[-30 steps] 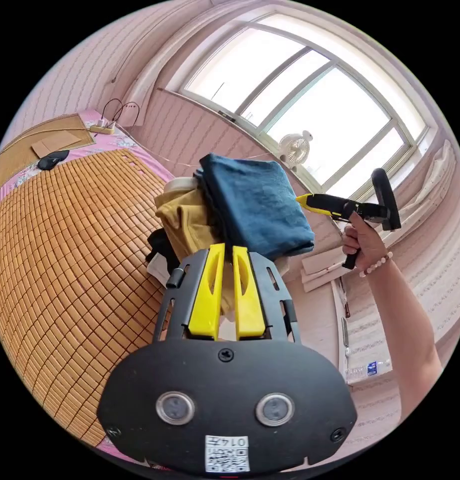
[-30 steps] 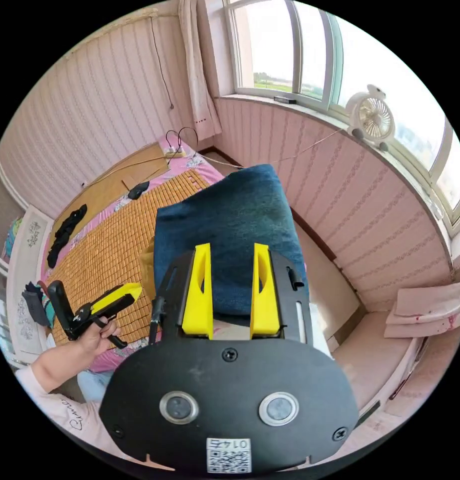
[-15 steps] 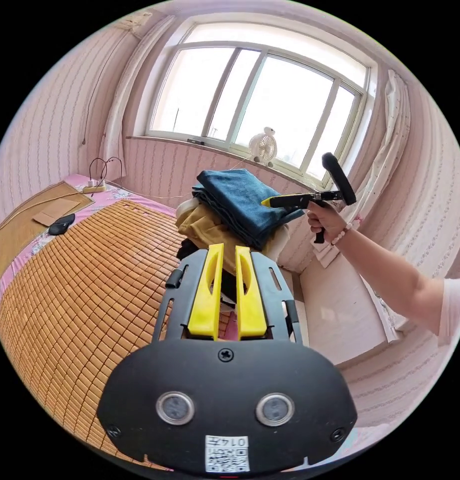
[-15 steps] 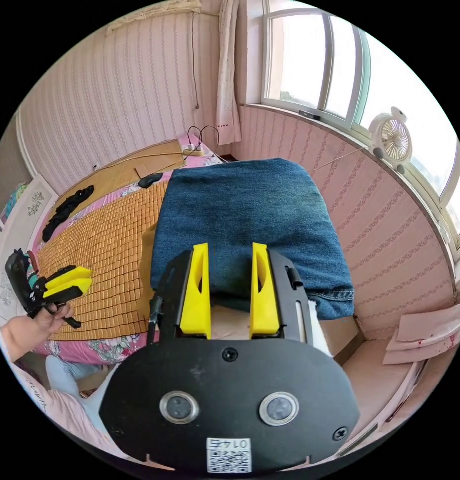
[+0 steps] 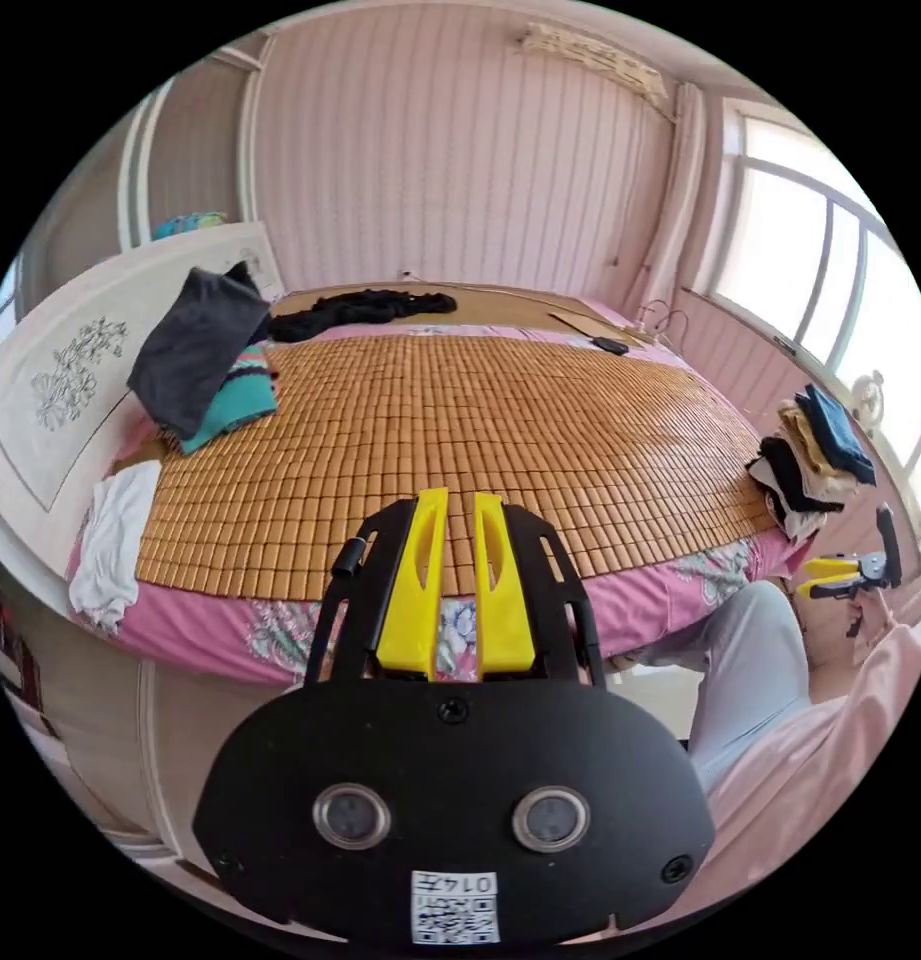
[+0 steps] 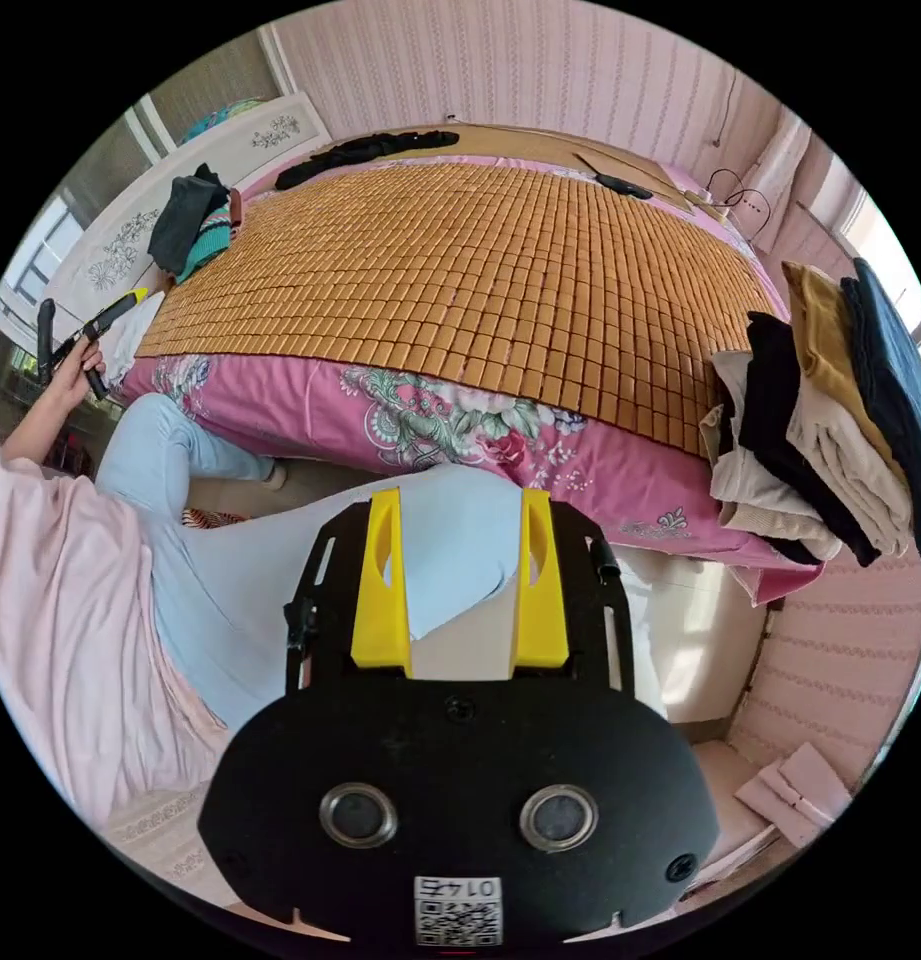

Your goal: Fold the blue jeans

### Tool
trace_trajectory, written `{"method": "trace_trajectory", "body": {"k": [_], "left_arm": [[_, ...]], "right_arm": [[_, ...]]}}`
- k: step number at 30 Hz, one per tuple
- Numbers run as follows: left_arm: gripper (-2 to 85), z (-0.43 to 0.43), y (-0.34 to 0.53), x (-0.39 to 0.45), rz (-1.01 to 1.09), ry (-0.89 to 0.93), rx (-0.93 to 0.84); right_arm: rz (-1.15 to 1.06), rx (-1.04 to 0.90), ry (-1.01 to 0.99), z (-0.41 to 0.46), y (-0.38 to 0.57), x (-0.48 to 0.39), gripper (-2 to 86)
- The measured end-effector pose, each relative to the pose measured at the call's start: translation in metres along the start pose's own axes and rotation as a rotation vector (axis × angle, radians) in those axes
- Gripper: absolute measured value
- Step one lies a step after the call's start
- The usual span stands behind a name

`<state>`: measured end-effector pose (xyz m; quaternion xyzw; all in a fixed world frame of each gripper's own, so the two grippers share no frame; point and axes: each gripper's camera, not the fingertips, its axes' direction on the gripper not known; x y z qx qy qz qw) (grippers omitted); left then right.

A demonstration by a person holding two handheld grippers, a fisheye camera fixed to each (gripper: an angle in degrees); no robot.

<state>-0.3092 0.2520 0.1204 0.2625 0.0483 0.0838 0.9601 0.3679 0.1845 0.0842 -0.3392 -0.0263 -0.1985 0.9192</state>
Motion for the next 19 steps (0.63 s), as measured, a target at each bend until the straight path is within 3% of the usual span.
{"method": "trace_trajectory", "body": {"k": [5,8,13,19], "left_arm": [[5.8,-0.054,0.086,-0.122,-0.246,-0.174,0.043],[7.0,-0.071,0.131,-0.191,-0.386,-0.228,0.042],[7.9,-0.076,0.183,-0.295,-0.551,-0.306,0.026],[7.5,-0.063,0.208,-0.411,-0.746,-0.329,0.036]], "right_arm": [[-0.203,0.038,-0.083,-0.01,-0.117,-0.08,14.5],[-0.43,0.027,-0.112,-0.003,-0.206,-0.173,14.8],[-0.923,-0.04,-0.212,0.025,-0.345,-0.399,13.8],[-1.252,-0.087,-0.232,0.07,-0.455,-0.638,12.7]]}}
